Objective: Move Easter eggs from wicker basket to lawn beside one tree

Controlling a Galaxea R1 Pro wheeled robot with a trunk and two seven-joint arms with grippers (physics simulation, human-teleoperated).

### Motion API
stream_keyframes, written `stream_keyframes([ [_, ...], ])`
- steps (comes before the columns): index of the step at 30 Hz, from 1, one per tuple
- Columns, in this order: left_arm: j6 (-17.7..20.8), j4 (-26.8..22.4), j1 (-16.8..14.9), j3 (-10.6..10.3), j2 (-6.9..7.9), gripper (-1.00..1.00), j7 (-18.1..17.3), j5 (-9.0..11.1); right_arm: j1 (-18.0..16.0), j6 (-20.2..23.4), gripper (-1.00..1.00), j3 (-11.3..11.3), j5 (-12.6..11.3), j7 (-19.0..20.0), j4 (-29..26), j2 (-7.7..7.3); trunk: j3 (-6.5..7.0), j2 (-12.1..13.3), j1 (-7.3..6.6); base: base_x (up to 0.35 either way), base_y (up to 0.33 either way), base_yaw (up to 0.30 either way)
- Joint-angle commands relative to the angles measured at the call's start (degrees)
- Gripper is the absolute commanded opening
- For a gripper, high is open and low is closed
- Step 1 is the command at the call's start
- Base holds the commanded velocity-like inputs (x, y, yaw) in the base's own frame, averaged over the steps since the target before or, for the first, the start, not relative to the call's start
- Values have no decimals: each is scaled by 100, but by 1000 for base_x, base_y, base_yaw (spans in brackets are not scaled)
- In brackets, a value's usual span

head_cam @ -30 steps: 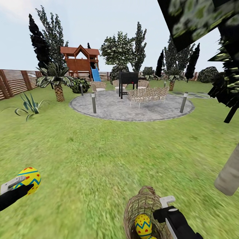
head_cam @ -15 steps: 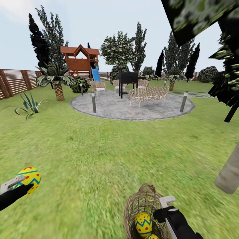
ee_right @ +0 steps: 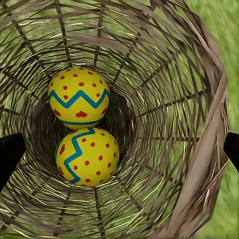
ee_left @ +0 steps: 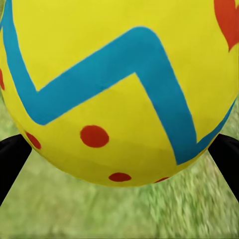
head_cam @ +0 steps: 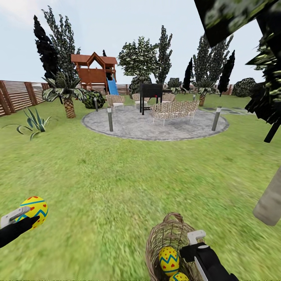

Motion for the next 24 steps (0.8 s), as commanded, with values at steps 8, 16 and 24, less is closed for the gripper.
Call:
stream_keyframes([
  [8,27,-3,-5,2,-1,-100,-11,2,-4,36,100,33,41,-5,-7,-5,-150,-325,176,0,0,0],
  [16,28,-1,-5,1,-9,-100,-10,0,-4,36,100,46,37,-5,-4,-5,-294,-646,351,0,0,0],
  [24,32,-3,-5,1,-10,-100,-10,2,-4,30,100,50,42,-9,61,-5,-437,-967,527,0,0,0],
])
